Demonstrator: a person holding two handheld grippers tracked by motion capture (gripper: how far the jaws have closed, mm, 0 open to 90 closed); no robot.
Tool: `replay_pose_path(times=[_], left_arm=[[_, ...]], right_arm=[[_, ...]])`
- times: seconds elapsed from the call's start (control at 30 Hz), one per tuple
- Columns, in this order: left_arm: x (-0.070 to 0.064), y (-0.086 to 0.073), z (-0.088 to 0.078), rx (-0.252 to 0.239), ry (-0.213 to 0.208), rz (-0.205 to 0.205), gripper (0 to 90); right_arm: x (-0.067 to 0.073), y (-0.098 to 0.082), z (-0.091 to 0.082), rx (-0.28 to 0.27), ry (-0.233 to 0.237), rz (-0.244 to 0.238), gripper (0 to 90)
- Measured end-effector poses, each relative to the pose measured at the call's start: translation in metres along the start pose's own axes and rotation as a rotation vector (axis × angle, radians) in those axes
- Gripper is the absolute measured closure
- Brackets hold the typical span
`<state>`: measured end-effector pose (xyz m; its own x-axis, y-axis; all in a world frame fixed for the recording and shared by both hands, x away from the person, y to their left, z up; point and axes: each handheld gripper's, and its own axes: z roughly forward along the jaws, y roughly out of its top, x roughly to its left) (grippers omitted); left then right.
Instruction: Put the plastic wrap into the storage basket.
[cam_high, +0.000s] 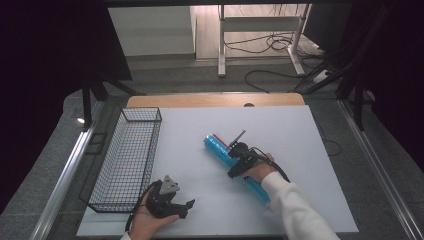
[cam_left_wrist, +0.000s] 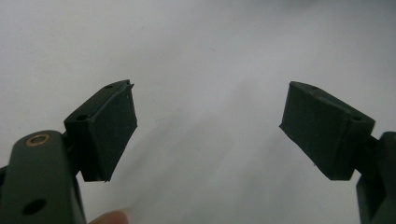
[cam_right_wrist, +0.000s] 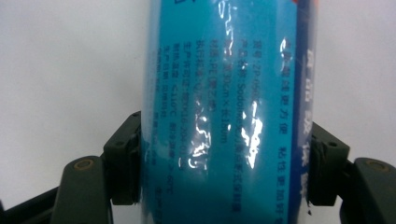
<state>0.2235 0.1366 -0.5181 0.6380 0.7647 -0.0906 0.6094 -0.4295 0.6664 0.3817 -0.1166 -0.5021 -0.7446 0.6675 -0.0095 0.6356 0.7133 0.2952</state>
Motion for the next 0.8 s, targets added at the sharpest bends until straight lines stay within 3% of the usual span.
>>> replay_pose_path(times=[0.33,0.47,0.8], left_arm=[[0.0,0.0,0.0,-0.002,0.001,-0.002,17.8],[0.0,0.0,0.0,-0.002,0.003,-0.001,17.8],[0.001,0.0,0.0,-0.005,0.001,-0.003,17.8]], right_arm=[[-0.01,-0.002,-0.002,-0.017,0.067,0.05,31.3],[-0.017,-0.005,-0.004,-0.048,0.129,0.095,31.4],[-0.009,-0.009,-0.024,-0.143,0.186,0.095,31.4]])
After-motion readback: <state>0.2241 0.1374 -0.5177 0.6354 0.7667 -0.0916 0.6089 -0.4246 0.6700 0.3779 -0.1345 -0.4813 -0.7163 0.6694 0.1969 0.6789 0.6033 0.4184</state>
